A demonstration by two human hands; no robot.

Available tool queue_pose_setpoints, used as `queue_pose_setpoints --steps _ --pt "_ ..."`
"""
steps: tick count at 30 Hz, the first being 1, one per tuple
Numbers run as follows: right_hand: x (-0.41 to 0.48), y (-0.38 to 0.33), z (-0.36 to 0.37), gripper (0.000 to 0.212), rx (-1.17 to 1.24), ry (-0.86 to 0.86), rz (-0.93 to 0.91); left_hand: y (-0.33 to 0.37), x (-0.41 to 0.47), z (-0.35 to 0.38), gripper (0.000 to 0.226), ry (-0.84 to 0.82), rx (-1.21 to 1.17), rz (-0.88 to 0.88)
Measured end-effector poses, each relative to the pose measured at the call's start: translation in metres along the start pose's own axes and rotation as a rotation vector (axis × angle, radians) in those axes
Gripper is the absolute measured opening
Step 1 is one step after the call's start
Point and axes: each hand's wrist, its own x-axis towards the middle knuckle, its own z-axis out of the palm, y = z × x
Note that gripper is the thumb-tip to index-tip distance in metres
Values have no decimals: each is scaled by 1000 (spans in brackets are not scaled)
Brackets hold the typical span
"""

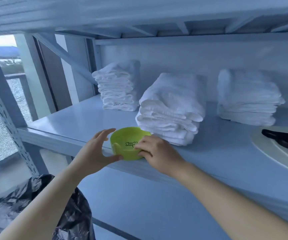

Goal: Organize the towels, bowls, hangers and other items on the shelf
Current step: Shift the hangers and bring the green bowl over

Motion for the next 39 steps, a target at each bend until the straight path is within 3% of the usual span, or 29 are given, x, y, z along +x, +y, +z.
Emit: queue_pose_setpoints --steps 11,18,28,39 --pt "-125 20 -93 19 11 25 54 121 -40 76 77 -72 -91 57" --pt "-234 40 -201 17 -89 90 112 253 -54 151 36 -73 -203 203" --pt "-385 84 -342 16 -252 255 324 443 -38 254 34 -122 -295 450" --pt "-493 168 -460 17 -422 380 546 601 21 379 48 -203 -332 654"
